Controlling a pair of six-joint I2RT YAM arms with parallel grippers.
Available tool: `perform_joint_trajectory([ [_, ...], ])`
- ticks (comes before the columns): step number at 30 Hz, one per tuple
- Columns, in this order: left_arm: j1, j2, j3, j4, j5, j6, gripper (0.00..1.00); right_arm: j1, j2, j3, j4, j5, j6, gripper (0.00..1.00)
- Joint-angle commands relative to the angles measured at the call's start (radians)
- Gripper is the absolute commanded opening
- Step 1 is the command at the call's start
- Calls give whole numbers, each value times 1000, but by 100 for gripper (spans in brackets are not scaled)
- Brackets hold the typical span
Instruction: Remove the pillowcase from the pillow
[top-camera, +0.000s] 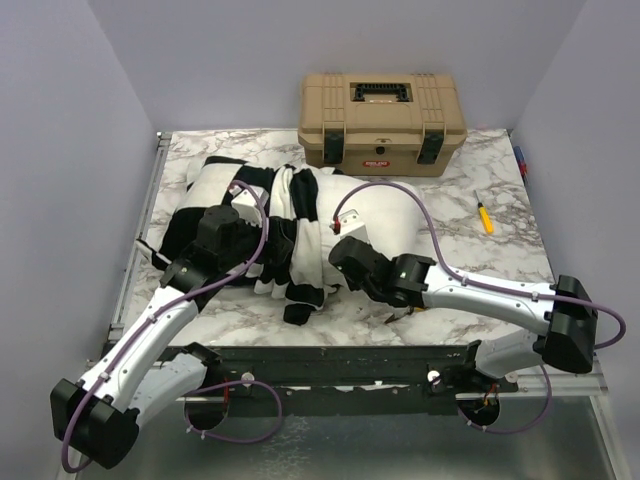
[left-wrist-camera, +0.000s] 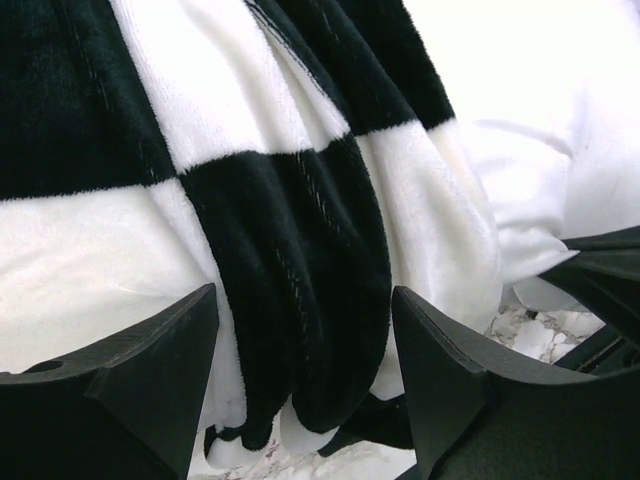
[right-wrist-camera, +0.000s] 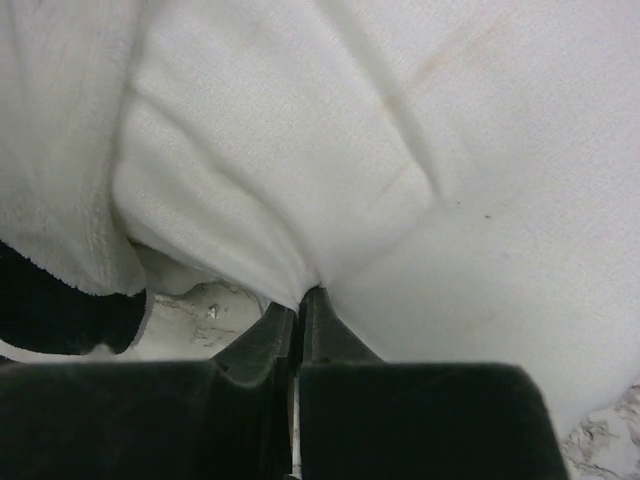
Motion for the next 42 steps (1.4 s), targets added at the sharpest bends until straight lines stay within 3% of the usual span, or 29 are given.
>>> perform_joint_trajectory([
  [1, -4, -42, -24, 20, 58, 2, 70, -19, -44, -13, 25, -6, 28, 0],
  [13, -41, -25, -71, 40, 204, -42, 66, -28, -1, 7, 49, -23, 61, 0],
  [18, -55, 38, -65, 38, 196, -50, 65, -31, 12, 32, 70, -34, 52, 0],
  [21, -54, 83, -53, 19, 180, -47, 59, -31, 15, 39, 74, -43, 57, 0],
  [23, -53, 97, -44, 0, 141, -42, 51, -31, 9, 40, 72, -40, 63, 0],
  [29, -50, 87, -24, -60, -58, -26, 1, -51, -34, 44, 54, -6, 82, 0],
  [42, 39, 136, 111, -133, -536, -15, 0, -122, -261, 59, -95, 200, 109, 0],
])
